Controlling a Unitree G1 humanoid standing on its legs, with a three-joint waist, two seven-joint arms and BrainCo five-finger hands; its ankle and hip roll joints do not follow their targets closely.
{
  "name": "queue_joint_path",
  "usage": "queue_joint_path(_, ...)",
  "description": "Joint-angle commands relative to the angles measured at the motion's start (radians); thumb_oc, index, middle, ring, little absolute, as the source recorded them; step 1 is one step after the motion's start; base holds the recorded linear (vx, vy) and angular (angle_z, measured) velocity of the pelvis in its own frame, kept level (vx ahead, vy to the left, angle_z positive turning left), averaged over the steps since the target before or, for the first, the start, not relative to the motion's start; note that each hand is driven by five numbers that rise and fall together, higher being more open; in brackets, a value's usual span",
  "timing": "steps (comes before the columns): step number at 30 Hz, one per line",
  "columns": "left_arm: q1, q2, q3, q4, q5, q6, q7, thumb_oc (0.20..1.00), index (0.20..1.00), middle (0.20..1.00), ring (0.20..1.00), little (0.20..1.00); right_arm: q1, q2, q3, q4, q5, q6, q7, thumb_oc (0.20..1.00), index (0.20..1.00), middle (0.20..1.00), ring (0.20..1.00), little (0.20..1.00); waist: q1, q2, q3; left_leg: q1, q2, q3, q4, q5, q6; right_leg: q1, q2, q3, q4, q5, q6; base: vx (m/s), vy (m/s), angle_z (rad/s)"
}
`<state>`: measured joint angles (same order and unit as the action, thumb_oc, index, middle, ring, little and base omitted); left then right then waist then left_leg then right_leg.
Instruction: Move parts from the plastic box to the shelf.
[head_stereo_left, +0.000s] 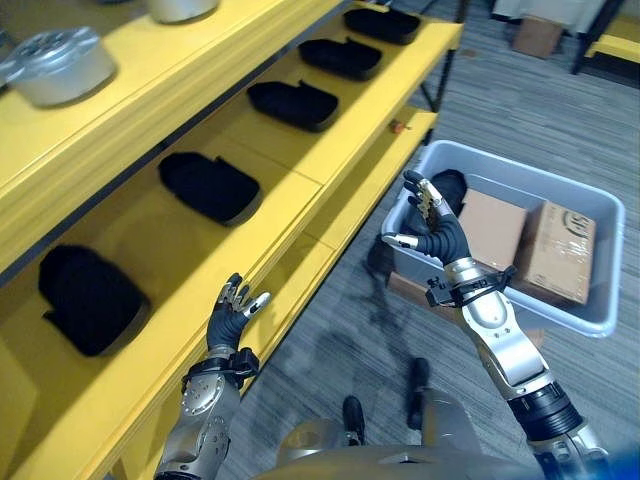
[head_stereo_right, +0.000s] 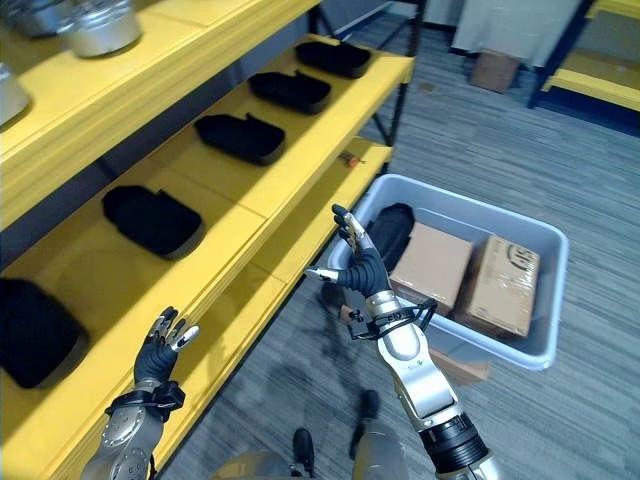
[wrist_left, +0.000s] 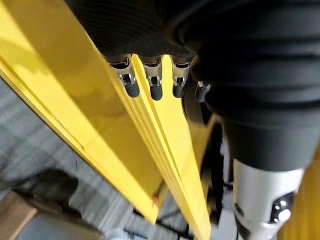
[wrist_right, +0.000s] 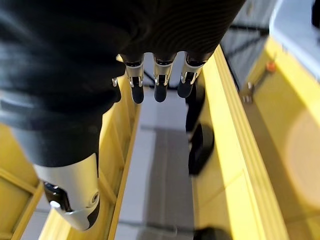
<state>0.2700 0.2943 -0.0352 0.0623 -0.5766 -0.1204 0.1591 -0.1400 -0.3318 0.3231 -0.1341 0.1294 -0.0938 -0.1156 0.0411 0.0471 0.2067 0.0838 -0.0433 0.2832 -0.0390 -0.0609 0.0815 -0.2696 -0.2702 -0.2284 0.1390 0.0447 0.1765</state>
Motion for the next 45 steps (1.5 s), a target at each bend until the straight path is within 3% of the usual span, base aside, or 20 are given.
queue_joint_path(1,0.045,0.017,0.023,-0.066,0.014,-0.036,-0.003,1.000,1.000,1.000,1.000,1.000,0.005,-0.033,-0.059,-0.058,-0.034,-0.032,0.000,1.000,1.000,1.000,1.000,1.000,0.010,-0.007,-0.013,-0.016,0.011,-0.188,-0.009,0.010,-0.044,0.061,0.079,-0.036,-0.136,0.113,-0.006,0.19,-0.149,-0.58)
queue_joint_path(5,0.043,-0.013,0.010,-0.055,0.019,-0.027,-0.004,1.000,1.000,1.000,1.000,1.000,0.067,-0.061,-0.114,-0.073,-0.033,-0.031,-0.002,1.000,1.000,1.000,1.000,1.000,-0.011,-0.026,-0.036,0.008,0.036,-0.203,0.000,-0.015,-0.067,0.114,0.101,-0.051,-0.145,0.091,-0.023,0.21,-0.153,0.05)
queue_joint_path(12,0.010,-0.007,-0.013,-0.054,0.032,-0.013,-0.021,1.000,1.000,1.000,1.000,1.000,0.216,-0.115,-0.242,-0.083,-0.051,-0.030,-0.004,1.000,1.000,1.000,1.000,1.000,-0.066,-0.009,-0.034,0.020,0.101,-0.217,0.020,-0.023,-0.111,0.127,0.098,-0.118,-0.053,0.000,-0.055,0.18,-0.141,0.15)
queue_joint_path(17,0.034,-0.008,-0.002,-0.062,0.046,-0.004,-0.040,1.000,1.000,1.000,1.000,1.000,0.384,-0.119,-0.358,-0.073,-0.011,-0.030,0.023,1.000,1.000,1.000,1.000,1.000,-0.110,0.001,-0.032,0.026,0.141,-0.209,0.017,0.007,-0.143,0.120,0.118,-0.126,-0.037,-0.041,-0.073,0.17,-0.127,0.24)
queue_joint_path(20,0.058,-0.019,0.025,-0.068,0.039,-0.009,-0.047,1.000,1.000,1.000,1.000,1.000,0.400,-0.118,-0.374,-0.067,0.012,-0.035,0.035,1.000,1.000,1.000,1.000,1.000,-0.114,-0.008,-0.019,-0.023,0.160,-0.199,0.146,0.044,-0.159,0.124,0.152,-0.096,-0.047,-0.065,-0.103,0.09,-0.114,-0.06)
queue_joint_path(21,0.058,-0.019,0.026,-0.068,0.039,-0.009,-0.047,1.000,1.000,1.000,1.000,1.000,0.400,-0.118,-0.374,-0.067,0.012,-0.035,0.035,1.000,1.000,1.000,1.000,1.000,-0.113,-0.008,-0.020,-0.026,0.160,-0.199,0.149,0.043,-0.159,0.123,0.153,-0.096,-0.048,-0.065,-0.103,0.05,-0.135,-0.11)
queue_joint_path(22,0.054,-0.019,0.029,-0.067,0.037,-0.016,-0.044,1.000,1.000,1.000,1.000,1.000,0.383,-0.125,-0.363,-0.061,0.019,-0.042,0.035,1.000,1.000,1.000,1.000,1.000,-0.097,-0.019,-0.003,-0.076,0.139,-0.231,0.261,0.071,-0.165,0.129,0.165,-0.072,-0.061,-0.063,-0.115,-0.05,-0.145,-0.27)
queue_joint_path(23,0.047,-0.018,0.020,-0.068,0.032,-0.023,-0.046,1.000,1.000,1.000,1.000,1.000,0.365,-0.135,-0.351,-0.063,0.031,-0.053,0.037,1.000,1.000,1.000,1.000,1.000,-0.070,-0.046,0.035,-0.175,0.074,-0.291,0.415,0.096,-0.169,0.143,0.167,-0.050,-0.084,-0.058,-0.127,-0.06,-0.141,-0.50)
queue_joint_path(24,0.046,-0.017,0.020,-0.068,0.032,-0.023,-0.046,1.000,1.000,1.000,1.000,1.000,0.364,-0.134,-0.351,-0.063,0.031,-0.054,0.037,1.000,1.000,1.000,1.000,1.000,-0.073,-0.049,0.030,-0.184,0.070,-0.294,0.416,0.101,-0.167,0.138,0.163,-0.053,-0.086,-0.055,-0.127,-0.02,-0.131,-0.44)
queue_joint_path(25,0.039,-0.013,0.011,-0.071,0.026,-0.017,-0.052,1.000,1.000,1.000,1.000,1.000,0.356,-0.136,-0.353,-0.069,0.022,-0.060,0.027,1.000,1.000,1.000,1.000,1.000,-0.070,-0.074,0.039,-0.251,0.110,-0.267,0.367,0.071,-0.146,0.150,0.158,-0.053,-0.106,-0.059,-0.117,0.04,-0.044,-0.51)
queue_joint_path(26,0.039,-0.013,0.011,-0.071,0.026,-0.017,-0.052,1.000,1.000,1.000,1.000,1.000,0.356,-0.136,-0.353,-0.069,0.022,-0.060,0.027,1.000,1.000,1.000,1.000,1.000,-0.068,-0.074,0.039,-0.250,0.111,-0.265,0.367,0.069,-0.146,0.150,0.159,-0.052,-0.106,-0.059,-0.117,0.19,0.055,-0.12)
queue_joint_path(27,0.033,0.003,-0.006,-0.077,0.029,-0.015,-0.048,1.000,1.000,1.000,1.000,1.000,0.323,-0.126,-0.342,-0.047,0.031,-0.063,-0.005,1.000,1.000,1.000,1.000,1.000,-0.052,-0.095,0.047,-0.277,0.194,-0.299,0.185,0.100,-0.147,0.171,0.145,-0.026,-0.117,-0.061,-0.092,0.14,0.102,-0.04)
queue_joint_path(28,0.033,0.003,-0.006,-0.077,0.029,-0.015,-0.048,1.000,1.000,1.000,1.000,1.000,0.323,-0.126,-0.342,-0.047,0.031,-0.063,-0.005,1.000,1.000,1.000,1.000,1.000,-0.052,-0.095,0.047,-0.276,0.194,-0.299,0.184,0.100,-0.147,0.171,0.145,-0.026,-0.117,-0.061,-0.092,0.23,0.266,0.16)
queue_joint_path(29,0.026,0.006,-0.012,-0.072,0.032,-0.017,-0.036,1.000,1.000,1.000,1.000,1.000,0.299,-0.119,-0.327,-0.034,0.049,-0.064,-0.019,1.000,1.000,1.000,1.000,1.000,-0.039,-0.084,0.049,-0.314,0.257,-0.366,0.050,0.217,-0.179,0.177,0.145,0.007,-0.116,-0.071,-0.079,0.17,0.269,-0.14)
queue_joint_path(30,0.021,0.000,-0.019,-0.059,0.040,-0.017,-0.025,1.000,1.000,1.000,1.000,1.000,0.278,-0.111,-0.304,-0.023,0.051,-0.066,-0.029,1.000,1.000,1.000,1.000,1.000,-0.026,-0.076,0.048,-0.312,0.273,-0.398,-0.012,0.244,-0.199,0.190,0.142,0.029,-0.115,-0.082,-0.073,0.22,0.375,-0.37)
queue_joint_path(32,0.014,-0.012,-0.020,-0.045,0.038,-0.022,-0.029,1.000,1.000,1.000,1.000,1.000,0.278,-0.110,-0.300,-0.037,0.055,-0.062,-0.018,1.000,1.000,1.000,1.000,1.000,-0.028,-0.050,0.043,-0.294,0.291,-0.381,-0.032,0.270,-0.226,0.203,0.138,0.060,-0.114,-0.089,-0.063,0.16,0.338,-0.72)
queue_joint_path(34,0.009,-0.016,-0.026,-0.045,0.043,-0.026,-0.045,1.000,1.000,1.000,1.000,1.000,0.283,-0.096,-0.286,-0.054,0.049,-0.059,0.008,1.000,1.000,1.000,1.000,1.000,-0.031,-0.033,0.028,-0.253,0.273,-0.348,-0.007,0.210,-0.214,0.215,0.109,0.095,-0.120,-0.071,-0.040,0.17,0.463,-0.78)
queue_joint_path(37,0.000,-0.006,-0.029,-0.048,0.046,-0.028,-0.044,1.000,1.000,1.000,1.000,1.000,0.286,-0.085,-0.281,-0.057,0.051,-0.056,0.010,1.000,1.000,1.000,1.000,1.000,-0.032,-0.036,0.029,-0.256,0.259,-0.332,0.022,0.191,-0.207,0.221,0.088,0.098,-0.120,-0.065,-0.033,0.10,0.288,-0.95)
queue_joint_path(39,-0.042,0.046,-0.025,-0.058,0.064,-0.039,-0.028,1.000,1.000,1.000,1.000,1.000,0.274,-0.052,-0.258,-0.052,0.069,-0.047,0.020,1.000,1.000,1.000,1.000,1.000,-0.046,-0.060,0.041,-0.260,0.209,-0.258,0.114,0.105,-0.175,0.210,0.021,0.134,-0.133,-0.020,0.001,0.06,0.390,-0.28)
queue_joint_path(45,-0.111,0.097,-0.022,-0.088,0.101,-0.056,0.004,1.000,1.000,1.000,1.000,1.000,0.247,-0.054,-0.232,-0.056,0.072,-0.049,0.036,1.000,1.000,1.000,1.000,1.000,-0.060,-0.093,0.048,-0.280,0.194,-0.179,0.200,0.033,-0.152,0.161,-0.013,0.173,-0.148,0.022,0.026,0.02,0.139,-0.61)
